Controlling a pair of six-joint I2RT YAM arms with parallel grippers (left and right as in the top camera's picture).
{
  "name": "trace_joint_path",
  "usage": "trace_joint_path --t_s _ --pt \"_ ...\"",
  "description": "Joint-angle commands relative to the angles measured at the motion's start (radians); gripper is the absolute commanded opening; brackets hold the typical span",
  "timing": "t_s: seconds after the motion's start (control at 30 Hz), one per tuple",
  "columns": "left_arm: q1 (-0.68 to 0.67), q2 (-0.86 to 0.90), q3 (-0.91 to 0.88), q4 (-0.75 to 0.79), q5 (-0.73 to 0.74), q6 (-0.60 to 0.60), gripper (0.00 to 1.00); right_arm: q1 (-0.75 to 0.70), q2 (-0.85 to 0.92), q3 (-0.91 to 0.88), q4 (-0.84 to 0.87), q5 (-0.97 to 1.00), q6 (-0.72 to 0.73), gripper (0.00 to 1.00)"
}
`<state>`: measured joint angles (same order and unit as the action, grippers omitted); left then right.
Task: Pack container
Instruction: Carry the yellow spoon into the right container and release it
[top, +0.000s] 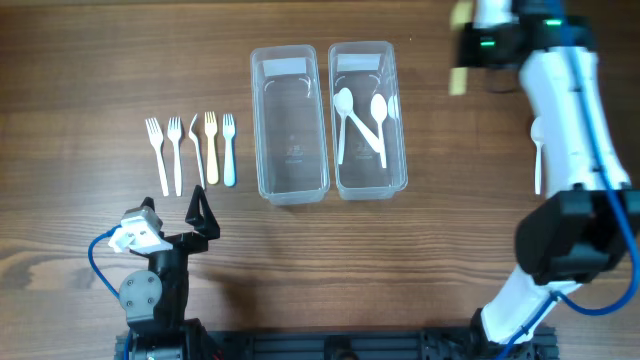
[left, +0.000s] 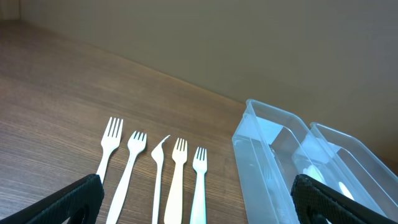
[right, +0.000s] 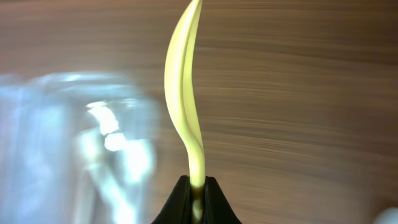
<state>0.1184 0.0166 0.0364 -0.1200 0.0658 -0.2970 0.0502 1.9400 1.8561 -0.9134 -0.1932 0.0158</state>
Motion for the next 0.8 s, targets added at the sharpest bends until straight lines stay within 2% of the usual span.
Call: trace_joint_path --t_s 0.0,0.13,0.23,0.33,0.63,0.67,0.73,0.77 --pt "-0.004 -0.003 -0.008 0.001 0.008 0.013 1.0 0.187 0.008 -0.007 -0.013 0.014 0.047 0.04" --pt "-0.004 -0.003 -0.008 0.001 0.008 0.013 1.0 0.346 0.037 -0.018 -0.027 0.223 0.055 0.04" --pt "-0.004 -0.003 -0.008 0.001 0.008 0.013 1.0 0.402 0.077 -0.019 -0.031 0.285 0.079 0.04" --pt "-0.004 -0.003 -0.008 0.001 0.008 0.013 1.0 0.41 0.115 -0.019 -0.032 0.283 0.123 0.04" --pt "-0.004 -0.003 -0.008 0.001 0.008 0.013 1.0 0.404 0.167 -0.019 -0.029 0.283 0.114 0.04" --pt "-0.004 -0.003 -0.008 0.001 0.008 0.013 1.0 0.404 0.174 -0.019 -0.027 0.283 0.115 0.13" --pt "-0.004 -0.003 -0.008 0.001 0.008 0.013 1.0 0.404 0.178 -0.019 -0.026 0.283 0.114 0.38" --pt "-0.004 -0.003 -0.008 0.001 0.008 0.013 1.0 0.403 0.178 -0.019 -0.023 0.286 0.109 0.58"
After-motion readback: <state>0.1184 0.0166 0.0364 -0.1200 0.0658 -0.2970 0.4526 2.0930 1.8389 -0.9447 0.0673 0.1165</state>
